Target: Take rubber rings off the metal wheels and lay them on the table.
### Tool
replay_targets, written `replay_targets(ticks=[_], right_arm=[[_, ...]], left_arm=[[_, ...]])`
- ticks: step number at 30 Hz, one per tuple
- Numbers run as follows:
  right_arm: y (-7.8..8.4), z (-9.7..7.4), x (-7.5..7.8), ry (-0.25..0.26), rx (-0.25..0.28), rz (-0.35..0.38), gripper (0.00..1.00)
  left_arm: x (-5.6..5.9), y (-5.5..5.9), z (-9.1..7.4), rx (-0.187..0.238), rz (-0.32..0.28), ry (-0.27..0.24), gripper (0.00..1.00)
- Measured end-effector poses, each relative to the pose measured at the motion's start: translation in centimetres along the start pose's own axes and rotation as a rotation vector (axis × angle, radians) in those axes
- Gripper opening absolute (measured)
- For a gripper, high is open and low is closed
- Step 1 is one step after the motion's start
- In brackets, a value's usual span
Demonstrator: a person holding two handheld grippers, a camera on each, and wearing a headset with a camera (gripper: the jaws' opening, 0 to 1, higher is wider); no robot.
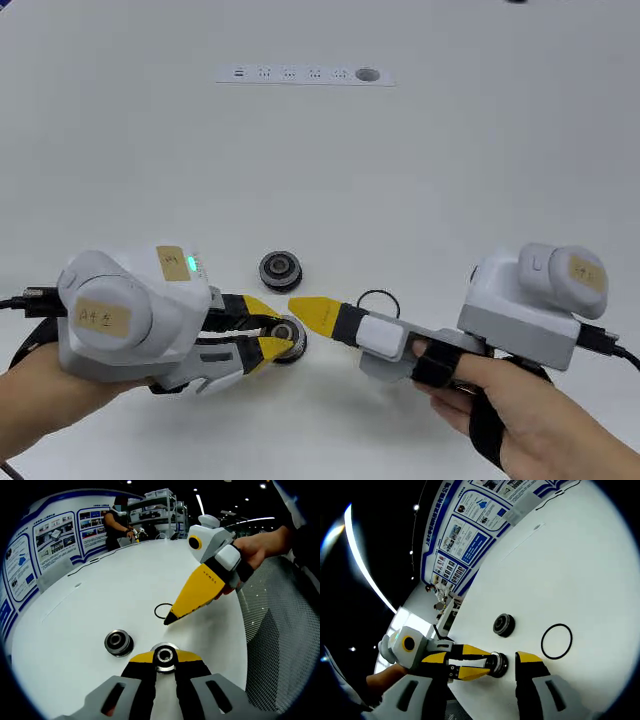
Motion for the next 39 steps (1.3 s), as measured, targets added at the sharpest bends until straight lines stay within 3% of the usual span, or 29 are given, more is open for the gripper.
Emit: replay_targets(ticks=[6, 15, 23, 31, 39], right_arm=[[1.1, 0.9, -0.4, -0.031, -0.049, -0.006, 0.63], [1.5, 1.8, -0.6, -0.044, -0.083, 0.027, 0.68], [1.8, 2.2, -0.9, -0.030, -0.139, 0.013, 0.69], [1.8, 1.9, -1.0, -0.035, -0.146, 0.034, 0.69], [1.8, 1.6, -1.0, -0.055, -0.119, 0.076, 0.63]], left_arm=[[0.0, 0.0, 0.0, 0.003, -0.010, 0.003, 0.13], [0.1, 0.0, -0.1, 0.008, -0.017, 0.002, 0.13], [0.2, 0.0, -0.3, 0.010, -0.018, 0.004, 0.13], [0.3, -0.1, -0.4, 0.010, -0.017, 0.006, 0.13], [0.3, -0.1, -0.4, 0.012, -0.021, 0.007, 0.13]])
Point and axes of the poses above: the centre of the closed fingertips' face, and the gripper's own axes: z roughly forward along the fingers, x roughly to its right, y roughly out of its underside, the point moved 5 cm from there along -z, roughly backward along the fingers, and after that the axes turned 8 degrees about -y, right-handed, at the moved point
